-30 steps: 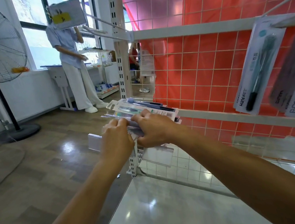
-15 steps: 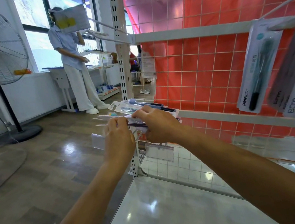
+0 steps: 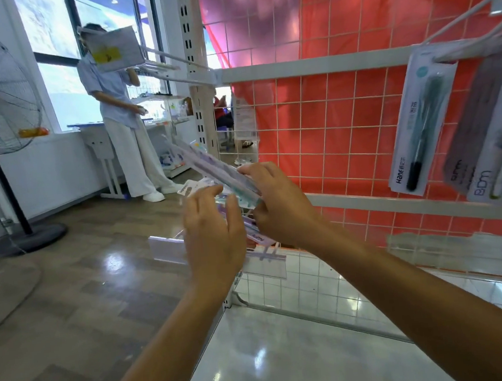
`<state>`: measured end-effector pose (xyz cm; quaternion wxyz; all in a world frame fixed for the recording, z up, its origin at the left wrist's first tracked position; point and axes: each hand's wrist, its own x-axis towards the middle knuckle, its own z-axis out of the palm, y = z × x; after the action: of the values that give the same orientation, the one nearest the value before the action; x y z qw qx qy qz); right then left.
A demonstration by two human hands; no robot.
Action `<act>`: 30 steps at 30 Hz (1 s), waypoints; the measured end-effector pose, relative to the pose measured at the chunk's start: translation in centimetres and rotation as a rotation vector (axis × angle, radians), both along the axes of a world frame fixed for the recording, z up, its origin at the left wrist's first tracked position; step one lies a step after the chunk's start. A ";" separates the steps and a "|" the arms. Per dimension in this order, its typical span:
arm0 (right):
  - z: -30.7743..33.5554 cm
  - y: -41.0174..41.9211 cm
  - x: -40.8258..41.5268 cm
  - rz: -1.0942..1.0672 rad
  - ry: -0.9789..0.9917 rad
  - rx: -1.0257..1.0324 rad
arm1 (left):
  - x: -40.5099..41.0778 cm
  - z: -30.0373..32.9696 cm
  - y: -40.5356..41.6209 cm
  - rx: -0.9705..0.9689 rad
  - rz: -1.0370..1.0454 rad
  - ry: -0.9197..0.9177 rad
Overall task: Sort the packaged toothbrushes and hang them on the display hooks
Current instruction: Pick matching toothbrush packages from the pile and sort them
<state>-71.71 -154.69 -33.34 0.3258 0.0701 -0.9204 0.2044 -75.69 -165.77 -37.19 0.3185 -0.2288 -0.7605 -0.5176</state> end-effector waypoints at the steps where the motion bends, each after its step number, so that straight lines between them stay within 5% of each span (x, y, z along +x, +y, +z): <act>1: -0.4 0.2 0.3 0.003 0.035 -0.027 | 0.4 0.7 0.5 0.036 -0.113 -0.136; 5: -2.1 1.6 1.1 -0.023 0.116 -0.150 | 1.7 1.9 2.7 0.251 -0.452 -0.450; 22: -4.3 7.2 11.3 -0.092 0.059 -0.238 | 6.9 0.7 9.3 0.378 -0.844 -0.583; 30: -3.7 8.2 14.7 -0.148 0.159 -0.748 | 9.0 -1.0 11.2 0.332 -0.964 -0.622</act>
<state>-56.99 -146.48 -37.04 0.4131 -0.1046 -0.7566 0.4959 -66.68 -154.55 -38.15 -0.1585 -0.3327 -0.5374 -0.7585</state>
